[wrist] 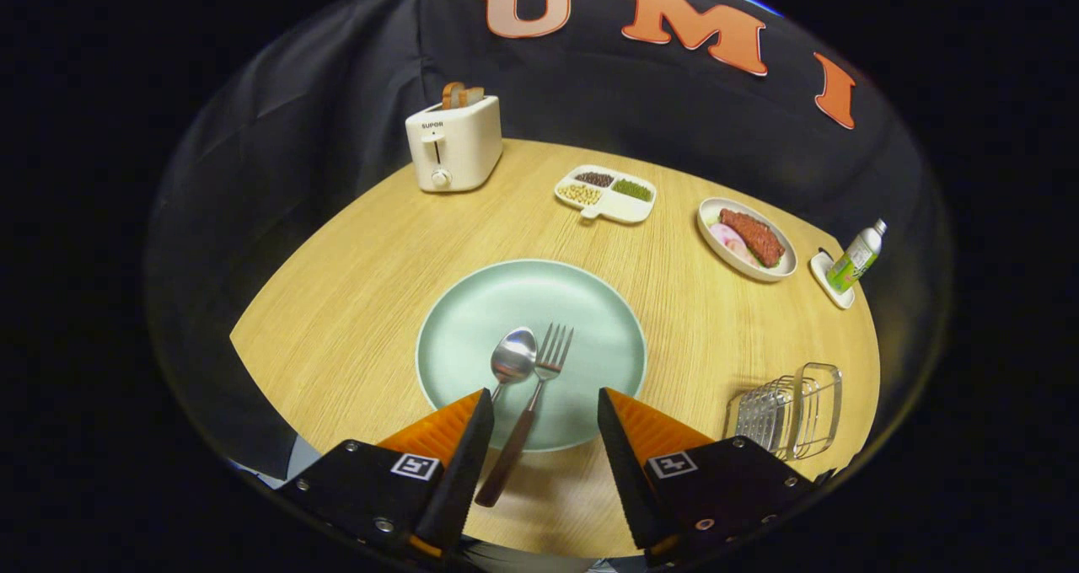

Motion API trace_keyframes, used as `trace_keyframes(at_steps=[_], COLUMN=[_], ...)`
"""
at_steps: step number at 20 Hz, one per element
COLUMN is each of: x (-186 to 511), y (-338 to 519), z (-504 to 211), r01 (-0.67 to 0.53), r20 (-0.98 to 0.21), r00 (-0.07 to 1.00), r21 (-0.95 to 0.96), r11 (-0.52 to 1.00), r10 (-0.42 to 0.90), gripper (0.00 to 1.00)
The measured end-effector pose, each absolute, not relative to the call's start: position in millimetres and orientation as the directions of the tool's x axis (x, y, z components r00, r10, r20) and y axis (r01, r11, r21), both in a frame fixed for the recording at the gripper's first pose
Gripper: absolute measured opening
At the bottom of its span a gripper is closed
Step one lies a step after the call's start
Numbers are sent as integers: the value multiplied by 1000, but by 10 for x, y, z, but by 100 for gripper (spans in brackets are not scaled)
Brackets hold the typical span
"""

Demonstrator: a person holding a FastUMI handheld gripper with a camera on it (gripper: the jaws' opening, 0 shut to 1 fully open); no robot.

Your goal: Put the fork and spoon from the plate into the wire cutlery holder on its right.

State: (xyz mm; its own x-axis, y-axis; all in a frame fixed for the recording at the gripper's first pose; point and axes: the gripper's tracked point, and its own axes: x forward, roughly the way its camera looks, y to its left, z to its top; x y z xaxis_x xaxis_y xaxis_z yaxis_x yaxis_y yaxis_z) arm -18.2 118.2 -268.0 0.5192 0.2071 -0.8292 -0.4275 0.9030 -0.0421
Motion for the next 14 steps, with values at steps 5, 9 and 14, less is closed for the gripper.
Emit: trace_keyframes(at_steps=[5, 9, 14], x=[-388, -440, -350], y=[1155, 1074, 1136], z=[-2922, -3026, -2993], r01=[-423, -401, -406], r20=[-923, -957, -961], r00=[344, 263, 249], r21=[9, 8, 6], r11=[906, 916, 914], r10=[169, 124, 117], gripper=[67, 58, 40])
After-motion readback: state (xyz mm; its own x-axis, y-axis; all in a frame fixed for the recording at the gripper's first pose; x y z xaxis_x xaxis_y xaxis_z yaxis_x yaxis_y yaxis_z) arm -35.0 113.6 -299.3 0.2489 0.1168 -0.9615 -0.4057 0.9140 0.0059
